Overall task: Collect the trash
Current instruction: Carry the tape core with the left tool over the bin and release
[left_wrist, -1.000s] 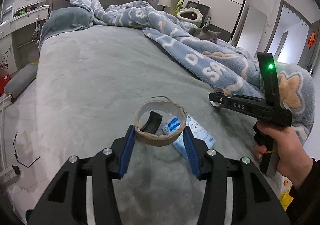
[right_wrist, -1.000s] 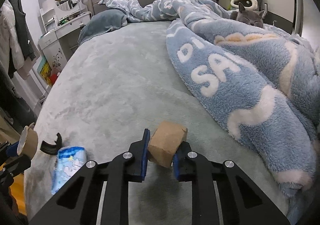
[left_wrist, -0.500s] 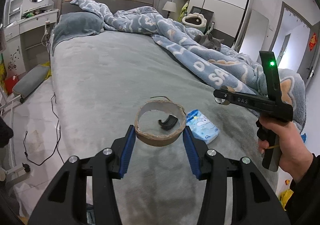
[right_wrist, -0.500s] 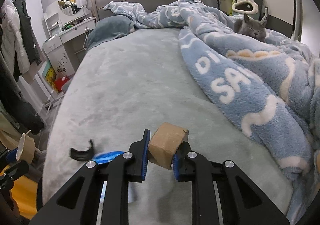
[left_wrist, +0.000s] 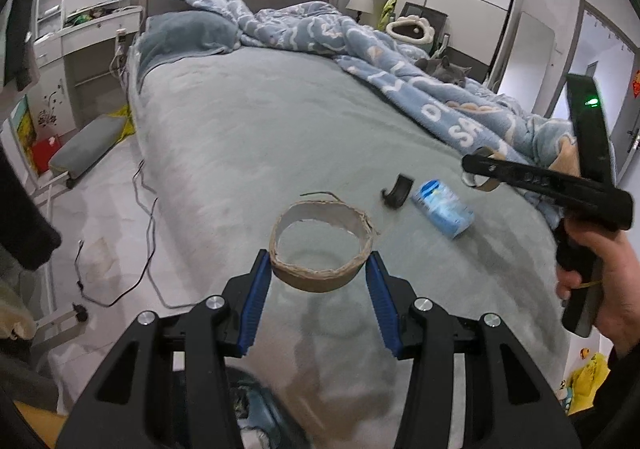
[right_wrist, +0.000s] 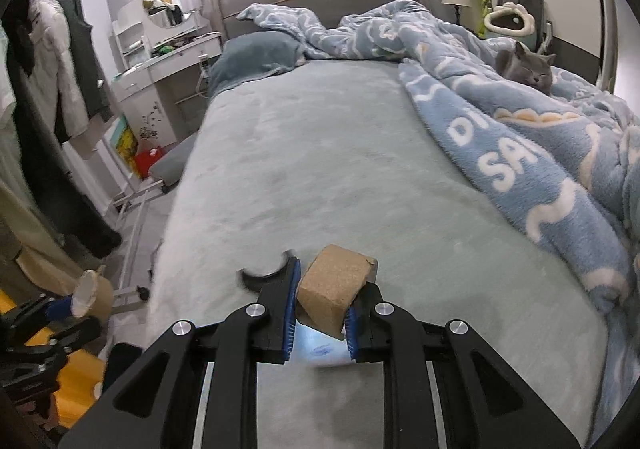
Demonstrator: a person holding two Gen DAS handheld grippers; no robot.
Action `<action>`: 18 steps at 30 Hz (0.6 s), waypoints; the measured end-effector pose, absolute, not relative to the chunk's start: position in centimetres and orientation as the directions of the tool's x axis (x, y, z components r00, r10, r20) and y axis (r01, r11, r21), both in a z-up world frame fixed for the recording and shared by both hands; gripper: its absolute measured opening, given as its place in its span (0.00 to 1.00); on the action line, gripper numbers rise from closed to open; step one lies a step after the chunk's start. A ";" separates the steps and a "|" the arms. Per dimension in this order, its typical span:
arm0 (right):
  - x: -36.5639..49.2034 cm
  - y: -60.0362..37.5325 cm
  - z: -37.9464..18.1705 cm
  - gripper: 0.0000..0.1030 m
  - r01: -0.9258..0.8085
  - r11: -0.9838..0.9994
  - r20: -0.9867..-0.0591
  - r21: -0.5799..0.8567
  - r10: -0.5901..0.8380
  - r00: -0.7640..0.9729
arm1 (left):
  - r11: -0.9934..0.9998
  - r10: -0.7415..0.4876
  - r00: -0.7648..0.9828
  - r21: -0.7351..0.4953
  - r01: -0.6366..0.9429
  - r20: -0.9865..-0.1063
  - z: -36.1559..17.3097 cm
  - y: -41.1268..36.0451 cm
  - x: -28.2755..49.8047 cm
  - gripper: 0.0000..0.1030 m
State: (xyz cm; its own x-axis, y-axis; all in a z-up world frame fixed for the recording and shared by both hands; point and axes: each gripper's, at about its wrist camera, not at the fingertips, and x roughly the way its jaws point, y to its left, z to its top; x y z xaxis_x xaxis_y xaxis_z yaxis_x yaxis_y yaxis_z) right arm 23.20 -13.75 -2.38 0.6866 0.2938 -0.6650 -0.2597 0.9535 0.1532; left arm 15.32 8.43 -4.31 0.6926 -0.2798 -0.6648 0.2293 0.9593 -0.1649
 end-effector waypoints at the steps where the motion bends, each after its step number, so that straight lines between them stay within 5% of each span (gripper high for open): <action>1: 22.7 -13.2 -2.2 0.19 -0.267 0.952 -0.663 0.150 0.297 0.687 | 0.962 -0.272 0.689 -0.163 0.220 -0.671 -4.5 9.0 15.0 0.50; 18: 14.0 -1.1 -1.8 0.19 -0.447 0.882 -0.658 0.149 0.426 0.621 | 0.993 -0.115 0.544 -0.110 0.041 -0.831 -9.6 18.2 9.6 0.50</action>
State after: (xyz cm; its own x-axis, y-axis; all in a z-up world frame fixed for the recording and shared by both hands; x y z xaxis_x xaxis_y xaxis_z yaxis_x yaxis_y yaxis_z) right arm 14.00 -1.12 -1.84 0.6210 0.4265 -0.6576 -0.4473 0.8818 0.1494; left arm 9.61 18.19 -9.56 0.5437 -0.1149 -0.8314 0.0411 0.9930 -0.1104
